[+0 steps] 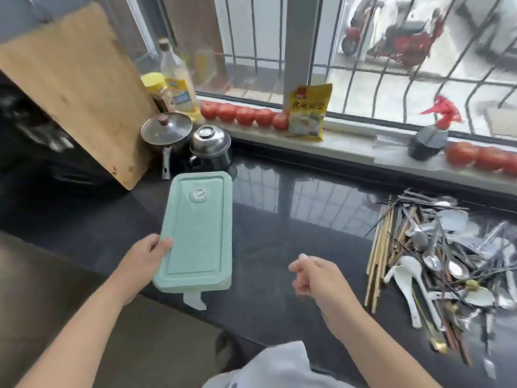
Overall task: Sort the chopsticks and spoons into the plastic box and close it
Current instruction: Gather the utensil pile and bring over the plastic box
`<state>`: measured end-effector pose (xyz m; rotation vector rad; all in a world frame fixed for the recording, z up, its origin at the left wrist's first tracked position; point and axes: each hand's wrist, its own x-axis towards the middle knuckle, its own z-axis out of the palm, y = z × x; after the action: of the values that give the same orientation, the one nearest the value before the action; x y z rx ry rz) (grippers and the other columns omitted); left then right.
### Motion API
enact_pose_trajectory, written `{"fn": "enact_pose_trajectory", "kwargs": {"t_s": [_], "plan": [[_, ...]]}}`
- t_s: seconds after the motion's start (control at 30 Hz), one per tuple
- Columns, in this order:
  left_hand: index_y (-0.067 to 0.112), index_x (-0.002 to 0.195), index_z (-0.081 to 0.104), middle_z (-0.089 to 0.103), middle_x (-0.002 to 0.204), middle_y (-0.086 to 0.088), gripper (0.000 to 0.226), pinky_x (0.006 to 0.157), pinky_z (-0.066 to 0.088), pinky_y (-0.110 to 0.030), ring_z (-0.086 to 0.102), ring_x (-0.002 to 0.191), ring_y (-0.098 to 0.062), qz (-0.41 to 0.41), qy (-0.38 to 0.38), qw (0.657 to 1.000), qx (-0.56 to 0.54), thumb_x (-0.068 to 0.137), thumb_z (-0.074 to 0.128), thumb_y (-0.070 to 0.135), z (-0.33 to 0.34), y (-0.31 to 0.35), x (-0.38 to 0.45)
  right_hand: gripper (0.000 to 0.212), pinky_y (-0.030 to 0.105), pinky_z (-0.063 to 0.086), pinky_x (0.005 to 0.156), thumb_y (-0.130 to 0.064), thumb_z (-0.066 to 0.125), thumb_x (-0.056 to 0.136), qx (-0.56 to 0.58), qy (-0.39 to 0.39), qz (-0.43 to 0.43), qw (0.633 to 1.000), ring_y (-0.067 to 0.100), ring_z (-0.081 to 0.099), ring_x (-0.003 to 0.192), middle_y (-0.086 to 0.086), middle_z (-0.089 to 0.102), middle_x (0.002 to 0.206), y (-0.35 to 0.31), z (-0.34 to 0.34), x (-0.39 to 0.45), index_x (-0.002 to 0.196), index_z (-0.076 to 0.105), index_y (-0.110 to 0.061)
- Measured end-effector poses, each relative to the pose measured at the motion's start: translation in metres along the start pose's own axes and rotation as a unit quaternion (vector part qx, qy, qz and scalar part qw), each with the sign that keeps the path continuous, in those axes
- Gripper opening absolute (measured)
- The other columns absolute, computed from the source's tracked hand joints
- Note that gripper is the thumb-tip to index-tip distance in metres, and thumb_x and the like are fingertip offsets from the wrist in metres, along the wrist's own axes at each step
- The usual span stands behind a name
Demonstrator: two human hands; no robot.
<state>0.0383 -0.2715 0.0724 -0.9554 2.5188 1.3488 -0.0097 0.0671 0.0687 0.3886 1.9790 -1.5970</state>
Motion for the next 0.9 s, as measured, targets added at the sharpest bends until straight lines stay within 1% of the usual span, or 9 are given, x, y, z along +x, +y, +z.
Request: {"fn": "enact_pose_trajectory", "kwargs": {"t_s": [0.13, 0.2, 0.27, 0.37, 0.43, 0.5, 0.63, 0.77, 0.9], "plan": [[0.021, 0.092, 0.068, 0.074, 0.083, 0.02, 0.028, 0.07, 0.047, -0.032, 0.068, 0.082, -0.009, 0.012, -0.067, 0.998, -0.006, 0.106, 0.052, 0.04, -0.039, -0.022, 0.035, 0.027, 0.035, 0.051, 0.095, -0.01, 0.052, 0.1, 0.059, 0.03, 0.012, 0.998, 0.021, 0.069, 0.084, -0.001, 0.066, 0.067, -0.027, 0.084, 0.013, 0.097, 0.077, -0.019], [0.018, 0.089, 0.065, 0.073, 0.079, 0.015, 0.029, 0.069, 0.046, -0.032, 0.066, 0.079, -0.011, 0.025, -0.09, 0.996, 0.002, 0.105, 0.054, 0.039, -0.045, -0.022, 0.052, 0.031, 0.032, 0.05, 0.102, 0.0, 0.05, 0.099, 0.146, 0.04, 0.017, 0.988, 0.014, 0.067, 0.075, 0.002, 0.068, 0.069, -0.039, 0.105, 0.015, 0.103, 0.077, -0.014], [0.015, 0.089, 0.061, 0.071, 0.083, 0.002, 0.032, 0.069, 0.045, -0.034, 0.064, 0.078, -0.015, 0.032, -0.097, 0.994, 0.024, 0.103, 0.056, 0.042, -0.042, -0.023, 0.066, 0.031, 0.031, 0.05, 0.097, 0.006, 0.046, 0.098, 0.27, 0.031, 0.024, 0.962, 0.013, 0.057, 0.063, 0.006, 0.059, 0.068, -0.049, 0.113, 0.016, 0.11, 0.074, -0.001], [0.019, 0.094, 0.058, 0.066, 0.093, 0.002, 0.026, 0.067, 0.044, -0.035, 0.061, 0.082, -0.015, 0.033, -0.065, 0.995, 0.071, 0.102, 0.054, 0.043, -0.031, -0.027, 0.075, 0.031, 0.031, 0.049, 0.083, 0.004, 0.043, 0.099, 0.364, 0.024, 0.032, 0.931, 0.015, 0.048, 0.061, 0.004, 0.044, 0.063, -0.052, 0.118, 0.022, 0.116, 0.069, 0.002], [0.023, 0.101, 0.059, 0.061, 0.105, 0.002, 0.022, 0.074, 0.048, -0.038, 0.061, 0.09, -0.017, 0.038, -0.013, 0.997, 0.064, 0.1, 0.055, 0.044, -0.026, -0.03, 0.073, 0.033, 0.031, 0.048, 0.073, 0.0, 0.041, 0.102, 0.283, 0.058, 0.042, 0.956, 0.016, 0.047, 0.061, 0.003, 0.045, 0.062, -0.049, 0.127, 0.027, 0.113, 0.071, -0.005], [0.024, 0.108, 0.06, 0.053, 0.111, 0.001, 0.021, 0.076, 0.047, -0.038, 0.058, 0.091, -0.018, 0.038, 0.027, 0.997, 0.063, 0.099, 0.055, 0.042, -0.023, -0.03, 0.066, 0.03, 0.03, 0.05, 0.067, -0.006, 0.043, 0.103, 0.129, 0.075, 0.043, 0.988, 0.016, 0.052, 0.062, 0.002, 0.054, 0.071, -0.045, 0.141, 0.03, 0.113, 0.07, -0.012], [0.025, 0.115, 0.059, 0.057, 0.112, 0.001, 0.018, 0.079, 0.049, -0.039, 0.058, 0.094, -0.019, 0.034, 0.008, 0.997, 0.066, 0.101, 0.051, 0.033, -0.023, -0.032, 0.063, 0.018, 0.034, 0.061, 0.084, -0.03, 0.059, 0.099, -0.014, 0.003, 0.087, 0.996, 0.017, 0.069, 0.092, -0.002, 0.066, 0.111, -0.033, 0.179, 0.035, 0.115, 0.059, -0.021], [0.025, 0.109, 0.062, 0.066, 0.104, 0.007, 0.013, 0.083, 0.053, -0.04, 0.062, 0.098, -0.019, 0.009, -0.009, 0.997, 0.08, 0.1, 0.054, 0.031, -0.034, -0.035, 0.071, 0.01, 0.042, 0.061, 0.086, -0.03, 0.065, 0.092, -0.084, 0.045, 0.038, 0.995, 0.015, 0.07, 0.093, -0.006, 0.071, 0.1, -0.026, 0.205, 0.046, 0.1, 0.063, -0.023], [0.024, 0.107, 0.058, 0.064, 0.098, 0.007, 0.012, 0.074, 0.049, -0.038, 0.06, 0.089, -0.018, 0.003, 0.016, 0.993, 0.113, 0.102, 0.05, 0.031, -0.035, -0.029, 0.075, 0.009, 0.032, 0.055, 0.07, -0.028, 0.061, 0.091, -0.134, 0.096, 0.014, 0.986, 0.014, 0.067, 0.087, -0.008, 0.069, 0.095, -0.042, 0.214, 0.055, 0.095, 0.066, -0.021]]}}
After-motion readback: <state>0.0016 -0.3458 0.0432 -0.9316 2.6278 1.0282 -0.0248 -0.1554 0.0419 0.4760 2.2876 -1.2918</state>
